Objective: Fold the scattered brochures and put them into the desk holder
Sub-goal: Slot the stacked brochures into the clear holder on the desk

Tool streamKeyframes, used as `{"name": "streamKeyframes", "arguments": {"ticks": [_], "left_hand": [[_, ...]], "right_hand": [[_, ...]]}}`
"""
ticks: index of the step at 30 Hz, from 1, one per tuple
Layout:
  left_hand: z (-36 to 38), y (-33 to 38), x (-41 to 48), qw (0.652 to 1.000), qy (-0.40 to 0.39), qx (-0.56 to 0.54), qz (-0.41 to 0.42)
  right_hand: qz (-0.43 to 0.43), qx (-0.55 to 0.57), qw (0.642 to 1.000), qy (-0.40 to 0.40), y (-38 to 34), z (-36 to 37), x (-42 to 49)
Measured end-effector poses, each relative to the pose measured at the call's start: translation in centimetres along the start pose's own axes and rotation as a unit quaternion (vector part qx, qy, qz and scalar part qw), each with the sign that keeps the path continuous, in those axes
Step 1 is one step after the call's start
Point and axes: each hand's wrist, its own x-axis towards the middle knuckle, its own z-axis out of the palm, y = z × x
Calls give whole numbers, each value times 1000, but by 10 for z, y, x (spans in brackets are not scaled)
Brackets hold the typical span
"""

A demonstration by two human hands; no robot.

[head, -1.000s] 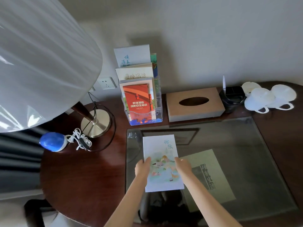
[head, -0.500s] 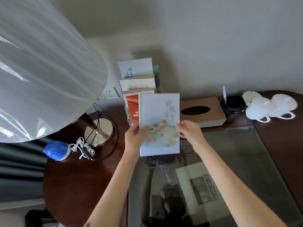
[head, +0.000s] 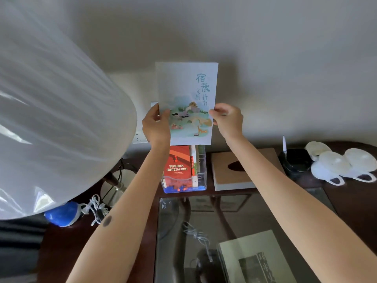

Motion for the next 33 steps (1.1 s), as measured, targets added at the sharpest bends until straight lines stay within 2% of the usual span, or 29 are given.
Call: {"name": "streamKeyframes", "arguments": {"ticks": [7,18,28,33], "left_hand": [[10,5,30,998,34,-20,53],[14,-12,56,997,35,-41,47],[-8,-66,38,998,60,29,1],[-23,-81,27,994,35,101,17]], "right_hand": [[-13,20,1000,20,-6,26,27],[-71,-6,997,41,-2,42,39],[-127,-52,990,27,47,52,0],[-146,-90,985,16,64,53,-13]]}}
